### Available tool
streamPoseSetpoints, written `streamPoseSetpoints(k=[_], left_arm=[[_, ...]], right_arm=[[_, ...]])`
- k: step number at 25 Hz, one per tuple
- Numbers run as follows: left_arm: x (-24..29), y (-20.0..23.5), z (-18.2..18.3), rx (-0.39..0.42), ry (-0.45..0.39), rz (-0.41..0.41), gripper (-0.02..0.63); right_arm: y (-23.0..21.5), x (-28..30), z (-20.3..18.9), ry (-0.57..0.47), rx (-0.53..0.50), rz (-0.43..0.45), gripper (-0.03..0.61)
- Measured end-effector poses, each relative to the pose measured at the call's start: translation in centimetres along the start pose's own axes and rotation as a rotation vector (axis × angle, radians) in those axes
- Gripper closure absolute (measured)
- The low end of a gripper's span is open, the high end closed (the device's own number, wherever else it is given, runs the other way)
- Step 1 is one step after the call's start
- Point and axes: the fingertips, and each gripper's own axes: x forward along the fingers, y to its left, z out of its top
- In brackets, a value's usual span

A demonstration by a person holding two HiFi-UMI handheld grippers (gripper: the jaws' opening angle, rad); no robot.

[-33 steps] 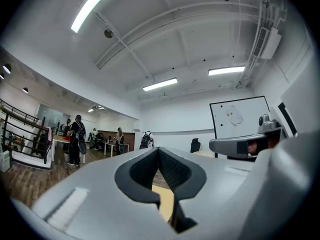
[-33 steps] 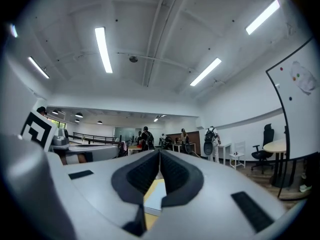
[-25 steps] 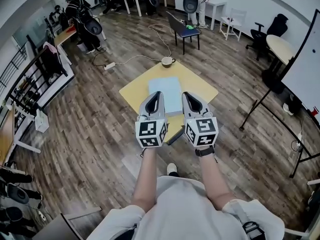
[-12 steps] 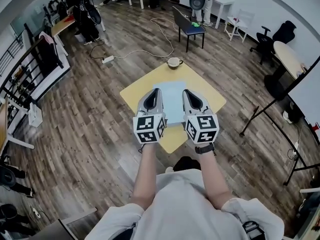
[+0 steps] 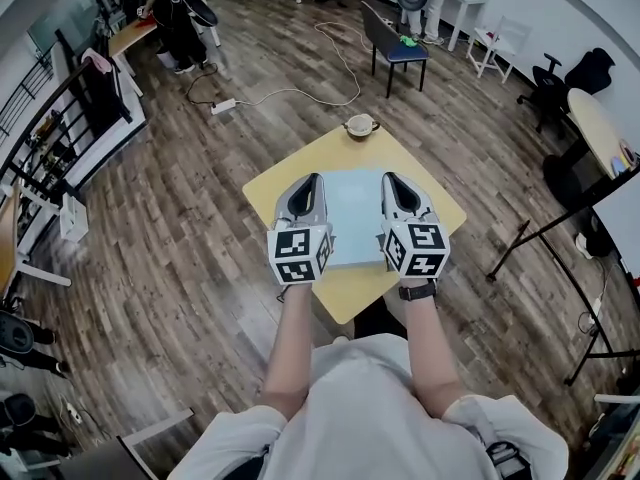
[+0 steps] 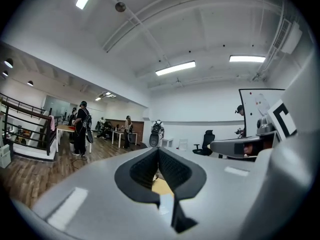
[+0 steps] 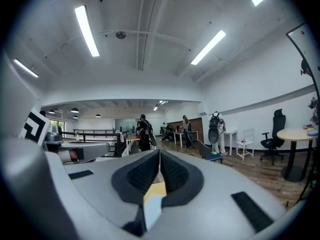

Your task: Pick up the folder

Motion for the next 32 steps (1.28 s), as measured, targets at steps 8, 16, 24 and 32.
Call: streamPoseSetpoints(k=[8,16,24,32], left_arm=[[5.0,0.2,-5.3,0.016,0.18,-0.025,0.603],[8.4,2.9,-11.1,-0.056,0.29,0.024,0.603],[11.0,5.4,-16.4,-0.131,0.401,0.045,0.594],[11.2,6.6,-22.3,-0.204,0.543,0.054,0.52]], right_arm=[[-4.1,4.7,-4.2,0.08,0.034,-0.014,0.566],[-6.1,9.1,-10.5,0.215,0.08,0.001,0.566],[-6.8,12.3,-15.2,0.312,0.092,0.042,0.566],[-7.6,12.7,-20.9,0.448,0.129,0.1,0.55]])
